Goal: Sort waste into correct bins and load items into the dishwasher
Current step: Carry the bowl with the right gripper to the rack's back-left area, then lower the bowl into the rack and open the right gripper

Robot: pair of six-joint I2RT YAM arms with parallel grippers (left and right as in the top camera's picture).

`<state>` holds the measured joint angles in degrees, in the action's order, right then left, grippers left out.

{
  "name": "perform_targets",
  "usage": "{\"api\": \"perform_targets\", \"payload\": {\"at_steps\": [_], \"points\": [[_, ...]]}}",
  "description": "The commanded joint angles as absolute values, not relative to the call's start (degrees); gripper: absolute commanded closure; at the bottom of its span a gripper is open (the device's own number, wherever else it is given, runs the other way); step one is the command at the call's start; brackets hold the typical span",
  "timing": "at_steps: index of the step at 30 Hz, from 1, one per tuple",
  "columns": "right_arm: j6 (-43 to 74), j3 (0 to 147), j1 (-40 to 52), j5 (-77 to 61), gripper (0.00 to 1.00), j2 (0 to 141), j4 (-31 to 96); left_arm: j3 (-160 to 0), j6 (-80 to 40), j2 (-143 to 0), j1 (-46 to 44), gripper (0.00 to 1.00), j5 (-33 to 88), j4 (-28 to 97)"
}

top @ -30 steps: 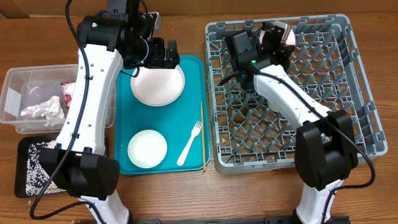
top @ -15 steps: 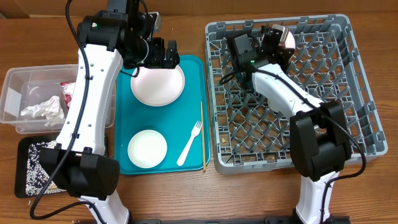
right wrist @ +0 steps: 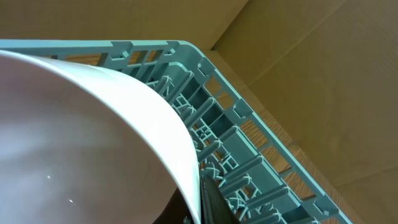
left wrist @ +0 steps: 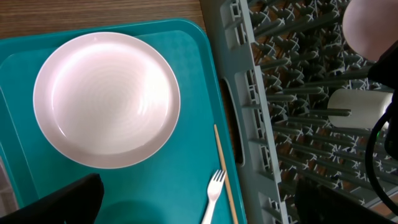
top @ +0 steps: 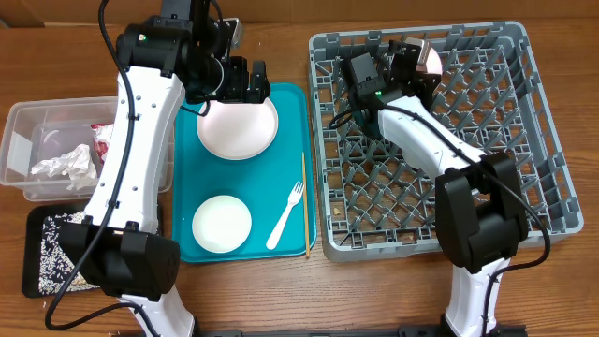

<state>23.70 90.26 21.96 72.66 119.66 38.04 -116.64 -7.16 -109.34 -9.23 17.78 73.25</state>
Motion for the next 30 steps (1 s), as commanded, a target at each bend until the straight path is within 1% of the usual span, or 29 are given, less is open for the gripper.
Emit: {"api": "perform_targets", "payload": {"at_steps": [1,6,10,12,16,17,20,22,23,24,26,27,30], "points": [[22.2,90.0,22.2,70.1,0.96,119.6,39.7,-117.6,-6.8,-109.4,-9.0,0.00,17.4,73.2],[21.7,90.0,22.6,70.1,0.96,119.6,40.6,-117.6,-6.8,-109.4,-9.0,0.00,17.4,73.2],[17.8,90.0,23.7,69.6,0.96,119.6,40.4,-117.6,-6.8,-109.4,-9.0,0.00,17.4,73.2],[14.6,90.0,24.0,64.8,0.96,119.6,40.4,-117.6,-6.8,-109.4,-9.0,0.00,17.4,73.2],[14.5,90.0,24.0,58.2,0.95,119.6,40.4,-117.6,-6.8,-109.4,-9.0,0.00,17.4,73.2],[14.5,90.0,24.1,57.1,0.92,119.6,40.4,-117.6,-6.8,-109.4,-9.0,0.00,17.4,73.2],[14.5,90.0,24.1,55.5,0.70,119.6,40.6,-117.6,-6.8,-109.4,-9.0,0.00,17.4,73.2],[14.5,90.1,24.1,53.9,0.51,119.6,42.0,-117.6,-6.8,-109.4,-9.0,0.00,17.4,73.2],[14.5,90.1,24.1,53.3,0.40,119.6,42.7,-117.6,-6.8,-109.4,-9.0,0.00,17.4,73.2],[14.5,90.1,24.1,52.6,0.35,119.6,43.3,-117.6,-6.8,-109.4,-9.0,0.00,17.4,73.2],[14.5,90.1,24.1,50.5,0.30,119.3,44.2,-117.6,-6.8,-109.4,-9.0,0.00,17.4,73.2],[14.5,90.1,24.1,47.1,0.28,118.3,45.3,-117.6,-6.8,-109.4,-9.0,0.00,17.4,73.2],[12.4,90.1,24.1,41.9,0.24,115.1,46.5,-117.6,-6.8,-109.4,-9.0,0.00,17.4,73.2]]}}
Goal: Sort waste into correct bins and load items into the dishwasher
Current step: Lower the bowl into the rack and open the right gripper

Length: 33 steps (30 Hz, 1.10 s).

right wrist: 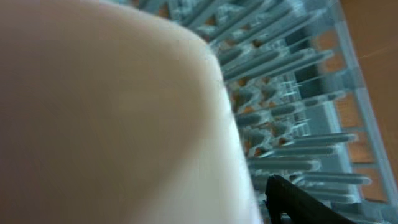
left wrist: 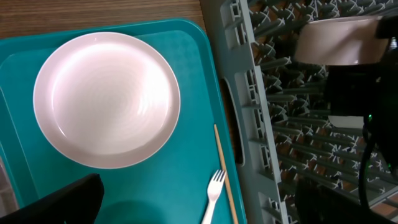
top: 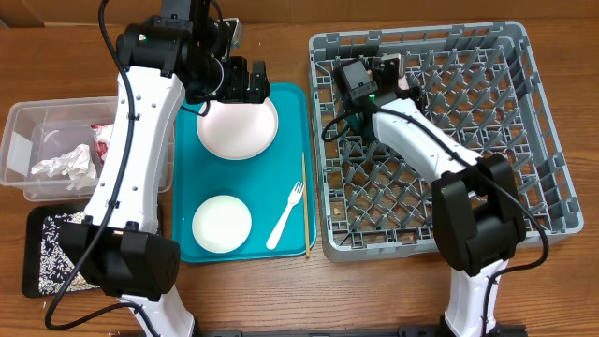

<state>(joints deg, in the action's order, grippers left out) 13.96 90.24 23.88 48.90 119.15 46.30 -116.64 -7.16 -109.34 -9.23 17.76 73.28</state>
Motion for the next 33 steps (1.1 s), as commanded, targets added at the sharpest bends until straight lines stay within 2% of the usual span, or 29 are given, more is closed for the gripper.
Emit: {"api": "perform_targets", "payload": {"at_steps": [1,2,4,13,15,16,17,19,20,28,33], "points": [[11.6,90.1,24.1,40.9,0.18,114.3,46.7,-117.6,-6.8,-109.4,-9.0,0.00,17.4,73.2],[11.0,90.1,24.1,39.8,0.11,113.3,47.1,-117.6,-6.8,-109.4,-9.0,0.00,17.4,73.2],[7.9,90.1,23.9,33.8,0.05,109.8,48.4,-117.6,-6.8,-109.4,-9.0,0.00,17.4,73.2],[5.9,90.1,23.8,25.3,0.04,101.6,53.9,-117.6,-6.8,-109.4,-9.0,0.00,17.4,73.2],[5.8,90.1,23.7,21.9,0.07,99.6,52.8,-117.6,-6.8,-109.4,-9.0,0.00,17.4,73.2],[5.5,90.1,23.4,19.3,0.14,98.7,51.5,-117.6,-6.8,-109.4,-9.0,0.00,17.4,73.2],[5.5,90.1,23.0,17.3,0.27,98.1,50.1,-117.6,-6.8,-109.4,-9.0,0.00,17.4,73.2],[5.6,90.1,21.4,13.5,0.88,97.8,45.8,-117.6,-6.8,-109.4,-9.0,0.00,17.4,73.2],[6.0,90.1,20.4,12.8,0.96,98.0,44.2,-117.6,-6.8,-109.4,-9.0,0.00,17.4,73.2],[6.0,90.1,13.1,1.1,0.96,102.4,36.8,-117.6,-6.8,-109.4,-9.0,0.00,17.4,73.2],[6.0,90.1,12.6,-2.7,0.96,107.5,34.8,-117.6,-6.8,-109.4,-9.0,0.00,17.4,73.2]]}}
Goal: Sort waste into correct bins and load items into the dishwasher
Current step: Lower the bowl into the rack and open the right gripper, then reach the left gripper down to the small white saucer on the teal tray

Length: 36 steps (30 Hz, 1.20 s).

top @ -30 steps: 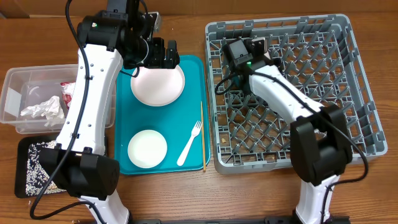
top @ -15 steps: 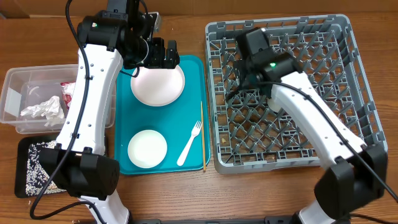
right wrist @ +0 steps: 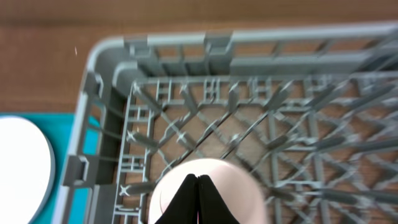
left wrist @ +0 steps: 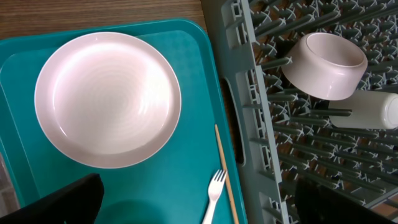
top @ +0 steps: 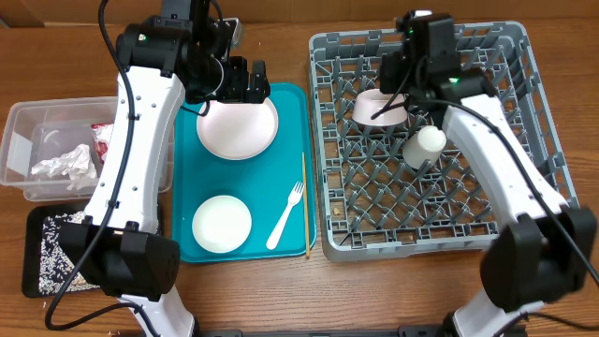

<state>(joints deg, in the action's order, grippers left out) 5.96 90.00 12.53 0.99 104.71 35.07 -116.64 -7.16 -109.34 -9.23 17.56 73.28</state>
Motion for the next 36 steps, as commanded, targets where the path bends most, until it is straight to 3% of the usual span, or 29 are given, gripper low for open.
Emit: {"api": "perform_targets", "payload": {"at_steps": [1,11,19,27,30,36], "points": [[6.0,90.1,12.6,-2.7,0.96,108.5,35.2,-117.6,-6.8,-109.4,-9.0,0.00,17.4,73.2],[5.9,90.1,12.1,-2.4,0.96,109.3,50.9,-117.6,-6.8,-109.4,-9.0,0.00,17.4,73.2],[5.9,95.2,12.1,-2.5,0.96,101.3,51.4,-117.6,-6.8,-109.4,-9.0,0.00,17.4,73.2],[6.0,95.8,12.1,-2.7,0.88,94.4,56.7,-117.6,-6.8,-109.4,-9.0,0.00,17.4,73.2],[6.0,95.7,12.3,-2.7,0.79,94.4,59.4,-117.6,-6.8,-109.4,-9.0,0.00,17.4,73.2],[6.0,95.7,12.3,-2.7,0.76,94.4,61.1,-117.6,-6.5,-109.4,-9.0,0.00,17.3,71.4]]}}
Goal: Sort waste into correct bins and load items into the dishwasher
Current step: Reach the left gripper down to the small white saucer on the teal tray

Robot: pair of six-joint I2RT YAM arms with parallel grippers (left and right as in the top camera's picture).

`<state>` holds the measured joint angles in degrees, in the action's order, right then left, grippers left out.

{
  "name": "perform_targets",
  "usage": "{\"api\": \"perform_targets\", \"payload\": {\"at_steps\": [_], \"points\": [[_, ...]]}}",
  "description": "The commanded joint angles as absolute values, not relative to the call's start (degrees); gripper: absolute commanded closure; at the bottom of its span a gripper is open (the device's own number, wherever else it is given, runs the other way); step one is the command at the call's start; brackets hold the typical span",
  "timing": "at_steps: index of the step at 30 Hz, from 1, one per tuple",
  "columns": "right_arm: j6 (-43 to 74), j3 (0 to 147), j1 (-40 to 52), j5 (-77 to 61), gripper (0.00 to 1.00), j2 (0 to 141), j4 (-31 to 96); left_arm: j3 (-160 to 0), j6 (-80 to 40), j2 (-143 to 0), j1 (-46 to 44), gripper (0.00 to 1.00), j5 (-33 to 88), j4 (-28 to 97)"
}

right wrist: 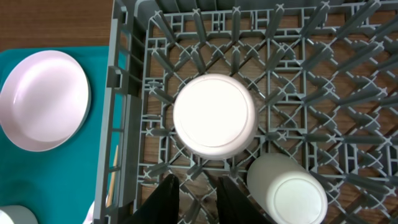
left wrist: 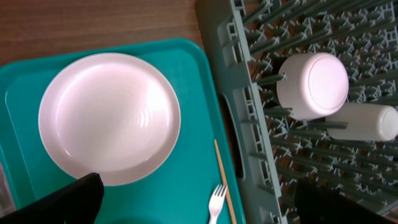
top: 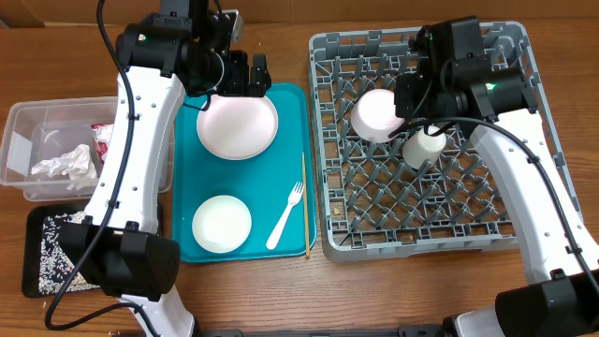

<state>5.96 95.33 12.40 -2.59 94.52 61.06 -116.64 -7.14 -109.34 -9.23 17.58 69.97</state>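
Note:
A white bowl (top: 377, 114) rests upside down in the grey dish rack (top: 505, 229), next to a white cup (top: 424, 147) lying on its side. My right gripper (right wrist: 199, 199) hangs open above the rack, just near of the bowl (right wrist: 214, 115), holding nothing. On the teal tray (top: 187, 253) are a large white plate (top: 237, 126), a small white dish (top: 222, 223), a white fork (top: 285, 215) and a wooden chopstick (top: 304, 201). My left gripper (left wrist: 199, 208) hovers wide open above the plate (left wrist: 109, 118), empty.
A clear bin (top: 23, 140) with crumpled waste stands at the left edge. In front of it lies a black tray (top: 37, 220) with white grains. The rack's wall (left wrist: 233, 124) runs right beside the teal tray.
The bowl was tilted in the rack under my shut right gripper; now it lies flat, upside down, and that gripper is open and higher. My left gripper has shifted slightly over the plate.
My right gripper first held the bowl at the rack's far left corner, and still held it a second later. Then the bowl sat tilted beside the cup with the gripper shut above it. Now it rests upside down. The left arm stayed over the plate.

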Motion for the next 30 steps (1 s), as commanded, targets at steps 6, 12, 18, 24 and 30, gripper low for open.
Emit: {"api": "perform_targets", "payload": {"at_steps": [6,12,18,24,30], "points": [[6.0,95.7,12.3,-2.7,0.73,94.4,61.6,-117.6,-11.7,-109.2,-7.9,0.00,9.5,90.1],[5.9,95.7,12.2,-2.7,0.61,94.4,62.7,-114.1,-15.8,-101.8,-8.6,0.00,3.0,96.8],[5.9,95.7,12.3,-2.7,0.59,94.4,63.0,-100.1,-18.1,-94.0,-8.6,0.00,1.2,96.6],[5.9,95.7,12.2,-2.7,0.55,94.4,61.5,-83.0,-21.3,-94.0,-8.6,0.00,1.5,86.6],[6.0,95.7,12.2,-2.7,0.54,94.4,57.7,-71.4,-22.3,-94.1,-8.6,0.00,1.1,75.7]]}}
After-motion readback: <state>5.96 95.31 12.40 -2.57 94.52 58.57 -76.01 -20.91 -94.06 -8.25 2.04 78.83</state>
